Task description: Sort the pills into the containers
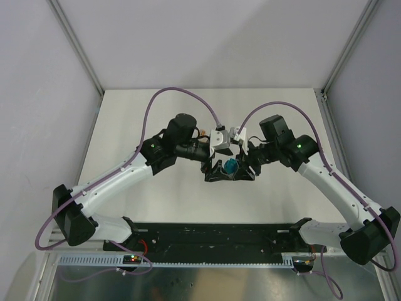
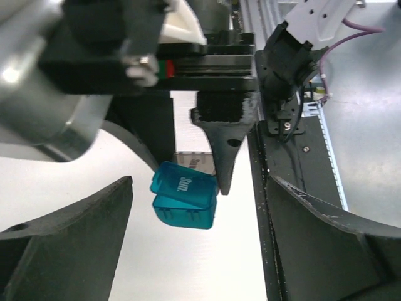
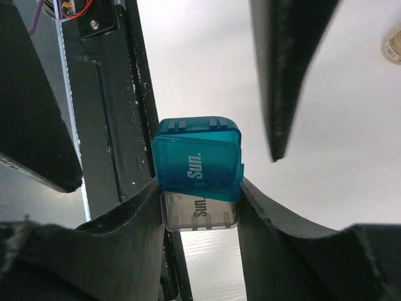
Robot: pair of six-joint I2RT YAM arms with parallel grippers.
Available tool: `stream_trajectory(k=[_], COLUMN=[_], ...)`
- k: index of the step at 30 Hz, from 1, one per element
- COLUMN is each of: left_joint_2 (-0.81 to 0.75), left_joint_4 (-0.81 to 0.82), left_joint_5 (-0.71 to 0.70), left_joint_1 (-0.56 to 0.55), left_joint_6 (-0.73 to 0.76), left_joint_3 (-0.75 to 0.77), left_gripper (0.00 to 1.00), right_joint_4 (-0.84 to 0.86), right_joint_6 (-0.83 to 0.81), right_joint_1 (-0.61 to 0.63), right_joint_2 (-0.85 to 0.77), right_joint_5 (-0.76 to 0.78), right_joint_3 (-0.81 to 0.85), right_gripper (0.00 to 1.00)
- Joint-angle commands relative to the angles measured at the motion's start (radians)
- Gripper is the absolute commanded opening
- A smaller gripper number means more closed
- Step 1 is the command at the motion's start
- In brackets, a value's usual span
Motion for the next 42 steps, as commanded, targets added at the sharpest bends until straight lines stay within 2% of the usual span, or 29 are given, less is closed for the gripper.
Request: stream_trajectory(k=[1, 8, 20, 28, 34, 38, 42], left_joint_2=[-0.009, -0.018, -0.053, -0.044, -0.048, -0.055, -0.047], left_joint_4=[0.015, 0.016, 0.015, 0.016, 0.014, 0.012, 0.012], left_joint_5=[0.083, 0.109, 0.145, 0.139, 0.127, 0.082, 0.0], left_joint_1=[-0.014, -0.019, -0.036, -0.083, -0.087, -0.087, -0.087], left_joint_6=[-0.019, -0.025, -0.026, -0.008, 0.001, 0.019, 0.041], left_joint_3=[0.014, -0.012, -0.032, -0.072, -0.073, -0.073, -0.061], left_gripper=[0.87, 0.71, 0.63, 0.51, 0.45, 0.47, 0.61], right_joint_4=[0.009, 0.02, 0.027, 0.034, 0.024, 0.012, -0.001], right_joint_6=[0.007, 0.019, 0.026, 0.035, 0.025, 0.008, -0.006], right_joint_1=[-0.012, -0.026, -0.046, -0.064, -0.072, -0.07, -0.052], right_joint_2=[-0.016, -0.021, -0.021, -0.028, -0.035, -0.04, -0.047], right_joint_5=[0.001, 0.002, 0.012, 0.004, -0.002, -0.005, 0.004], right_joint_3=[-0.001, 0.0, -0.001, -0.001, 0.0, -0.001, -0.001], right_gripper=[0.0, 0.0, 0.0, 0.0, 0.0, 0.0, 0.0])
